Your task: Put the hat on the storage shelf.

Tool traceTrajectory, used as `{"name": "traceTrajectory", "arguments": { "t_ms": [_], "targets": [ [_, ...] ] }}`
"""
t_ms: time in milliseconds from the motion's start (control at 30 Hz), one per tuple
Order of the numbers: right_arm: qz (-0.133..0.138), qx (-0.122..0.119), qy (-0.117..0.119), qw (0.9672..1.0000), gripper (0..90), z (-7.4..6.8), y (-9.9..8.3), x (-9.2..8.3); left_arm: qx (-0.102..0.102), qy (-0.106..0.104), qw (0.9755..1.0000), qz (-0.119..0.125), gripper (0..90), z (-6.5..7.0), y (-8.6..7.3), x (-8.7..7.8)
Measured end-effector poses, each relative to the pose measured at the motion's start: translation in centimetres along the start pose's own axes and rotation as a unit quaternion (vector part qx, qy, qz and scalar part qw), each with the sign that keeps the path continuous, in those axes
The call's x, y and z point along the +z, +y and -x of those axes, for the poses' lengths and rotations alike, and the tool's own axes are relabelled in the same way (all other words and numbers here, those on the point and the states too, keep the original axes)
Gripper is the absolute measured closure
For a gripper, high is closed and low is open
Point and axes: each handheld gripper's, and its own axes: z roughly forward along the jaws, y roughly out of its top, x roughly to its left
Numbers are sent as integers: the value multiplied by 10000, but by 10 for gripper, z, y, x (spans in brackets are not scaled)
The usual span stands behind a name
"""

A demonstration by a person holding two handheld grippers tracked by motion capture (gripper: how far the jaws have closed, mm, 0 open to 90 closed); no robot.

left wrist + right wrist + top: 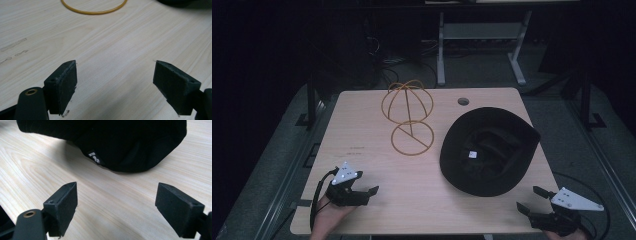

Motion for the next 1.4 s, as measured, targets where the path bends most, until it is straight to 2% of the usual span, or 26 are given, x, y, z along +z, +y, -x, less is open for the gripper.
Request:
{"name": "traceTrajectory", "arguments": {
  "t_ms": [33, 200, 500, 567, 600, 733, 767, 900, 1033, 1333, 1400],
  "targets": [
    [10, 4, 2, 10000, 174, 0, 0, 0, -68, -1, 10000, 50, 187, 0, 0, 0],
    [-13, -28, 20, 10000, 170, 0, -1, 1, -74, -7, 10000, 34, 187, 3, 0, -1],
    [14, -21, 36, 10000, 169, 1, -1, 1, 50, -161, 9998, 102, 193, 12, 12, 1],
    [11, -38, 42, 10000, 167, 2, -1, 1, 157, -286, 9994, 81, 192, 16, 17, 5],
    [14, -26, 38, 10000, 166, 2, -1, 1, 157, -286, 9994, 81, 190, 16, 17, 5],
    [79, 32, 44, 10000, 162, 4, -2, 0, 425, -385, 9983, 35, 189, 27, 28, 10],
    [81, 43, 50, 9999, 161, 4, -2, 0, 441, -488, 9978, 67, 189, 31, 33, 12],
    [67, 9, 27, 10000, 162, 3, -2, -2, 553, -649, 9962, 153, 191, 39, 45, 14],
    [130, 66, 33, 9999, 161, 4, -3, -3, 759, -703, 9946, 105, 190, 49, 54, 17],
    [117, 8, 19, 9999, 162, 3, 0, -4, 974, -823, 9916, 196, 190, 65, 68, 18],
    [124, -4, 21, 9999, 162, 3, 0, -3, 1056, -885, 9902, 209, 190, 71, 73, 17]
  ]
}}
